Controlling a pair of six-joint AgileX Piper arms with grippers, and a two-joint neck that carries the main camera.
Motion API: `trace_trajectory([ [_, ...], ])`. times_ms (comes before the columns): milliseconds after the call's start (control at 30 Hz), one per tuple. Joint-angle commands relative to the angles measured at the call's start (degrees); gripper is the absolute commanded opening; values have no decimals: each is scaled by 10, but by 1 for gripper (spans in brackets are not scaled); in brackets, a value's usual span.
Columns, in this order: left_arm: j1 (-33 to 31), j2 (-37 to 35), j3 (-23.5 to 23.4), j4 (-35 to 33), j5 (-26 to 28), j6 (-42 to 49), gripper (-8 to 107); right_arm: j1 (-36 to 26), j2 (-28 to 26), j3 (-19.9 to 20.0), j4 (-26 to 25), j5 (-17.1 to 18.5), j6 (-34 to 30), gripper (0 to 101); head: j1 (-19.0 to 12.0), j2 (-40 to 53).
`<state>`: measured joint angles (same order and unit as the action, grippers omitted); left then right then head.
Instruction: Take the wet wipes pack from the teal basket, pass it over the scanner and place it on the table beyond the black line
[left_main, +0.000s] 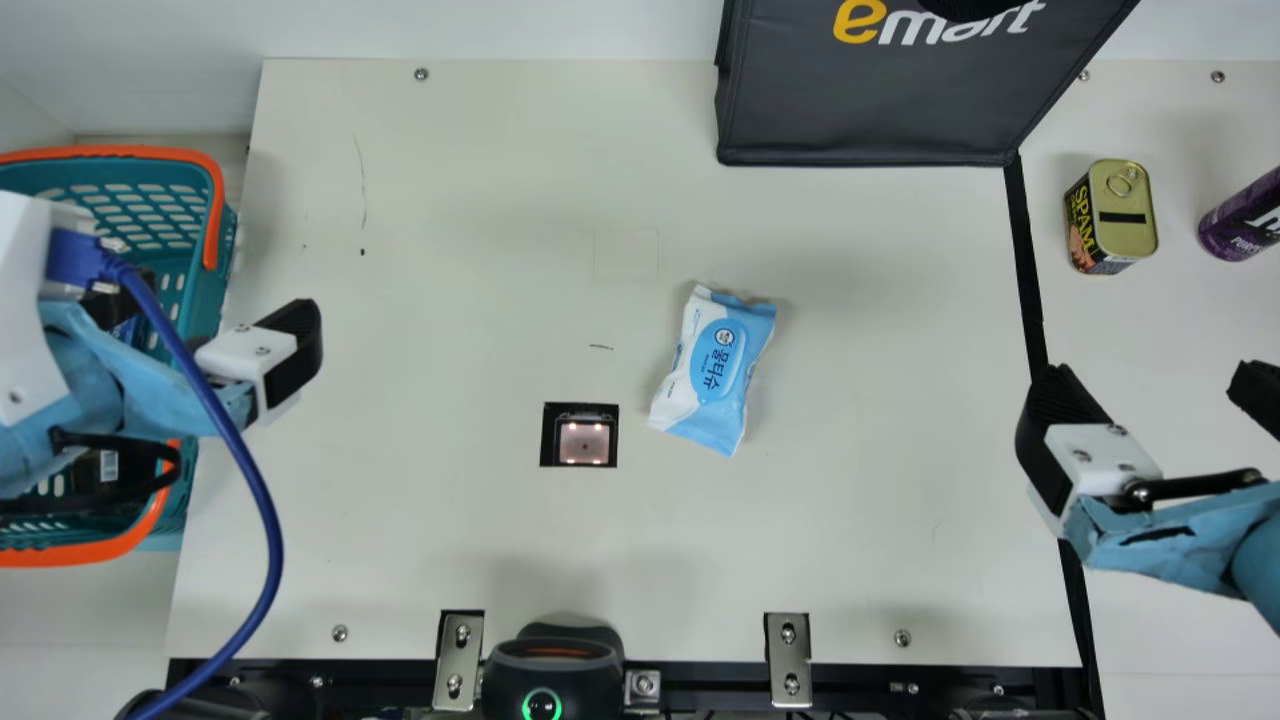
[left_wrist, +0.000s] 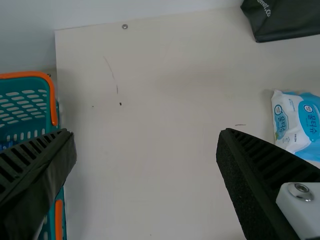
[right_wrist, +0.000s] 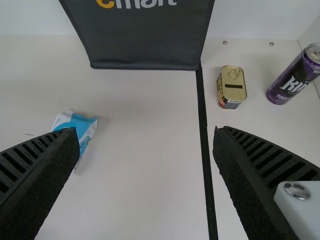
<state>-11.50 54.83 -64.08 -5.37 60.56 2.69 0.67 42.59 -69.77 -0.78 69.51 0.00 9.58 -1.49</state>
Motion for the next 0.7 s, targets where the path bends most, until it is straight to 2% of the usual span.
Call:
trace_trajectory([
  [0,0,0,0,0,0,0,90,0,0,0,0,0,0,95,-17,-1],
  [367,0,0,0,0,0,0,90,64,30,21,29,4,-31,95,-17,-1],
  [667,0,0,0,0,0,0,90,95,94,24,89,2,-50,95,-17,-1],
])
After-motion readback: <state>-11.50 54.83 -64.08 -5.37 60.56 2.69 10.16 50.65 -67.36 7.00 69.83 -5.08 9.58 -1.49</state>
